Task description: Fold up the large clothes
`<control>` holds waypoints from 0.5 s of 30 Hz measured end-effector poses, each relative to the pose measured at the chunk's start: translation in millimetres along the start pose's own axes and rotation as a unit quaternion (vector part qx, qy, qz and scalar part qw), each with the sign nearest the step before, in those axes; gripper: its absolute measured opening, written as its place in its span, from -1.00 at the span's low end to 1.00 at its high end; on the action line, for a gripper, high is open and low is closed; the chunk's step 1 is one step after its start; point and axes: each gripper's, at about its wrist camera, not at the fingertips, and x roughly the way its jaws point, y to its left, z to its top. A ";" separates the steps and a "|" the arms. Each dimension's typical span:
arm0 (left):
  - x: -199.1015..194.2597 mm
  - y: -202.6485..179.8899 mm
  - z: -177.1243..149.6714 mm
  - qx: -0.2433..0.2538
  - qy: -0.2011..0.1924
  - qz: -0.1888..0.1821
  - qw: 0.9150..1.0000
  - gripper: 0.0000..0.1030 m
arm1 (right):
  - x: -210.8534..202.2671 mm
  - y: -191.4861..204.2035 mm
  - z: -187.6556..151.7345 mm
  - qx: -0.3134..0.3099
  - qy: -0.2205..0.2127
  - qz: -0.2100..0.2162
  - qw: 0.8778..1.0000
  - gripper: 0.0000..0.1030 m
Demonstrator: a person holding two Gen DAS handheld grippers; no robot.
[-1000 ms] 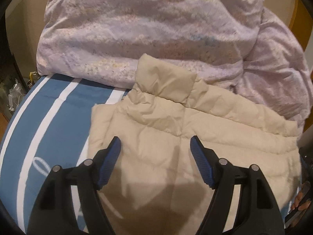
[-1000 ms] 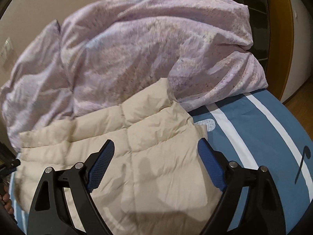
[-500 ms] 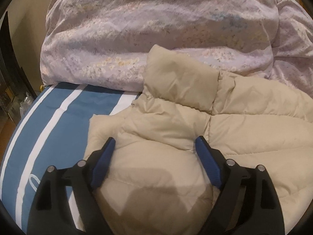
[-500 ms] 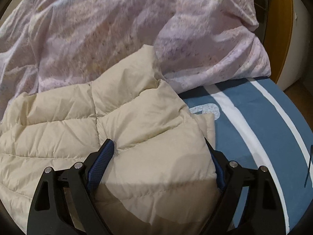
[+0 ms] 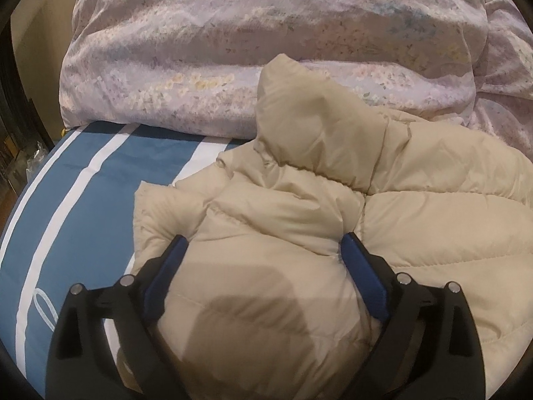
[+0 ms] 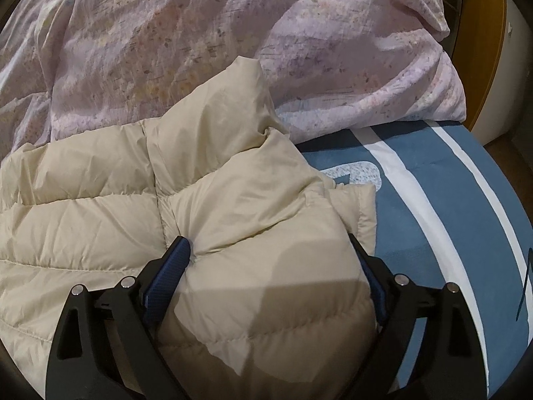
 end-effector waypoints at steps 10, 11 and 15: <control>0.7 2.2 -0.1 -0.003 0.003 -0.003 1.000 0.83 | 1.3 -1.1 0.9 0.004 0.000 0.004 1.000 0.81; 0.6 2.0 -0.1 -0.003 0.003 -0.003 1.000 0.83 | 0.3 -0.5 0.1 0.004 0.000 0.003 1.000 0.81; 0.5 1.4 -0.3 -0.004 0.003 -0.003 1.000 0.83 | 0.3 -0.4 0.1 0.004 -0.001 0.003 1.000 0.83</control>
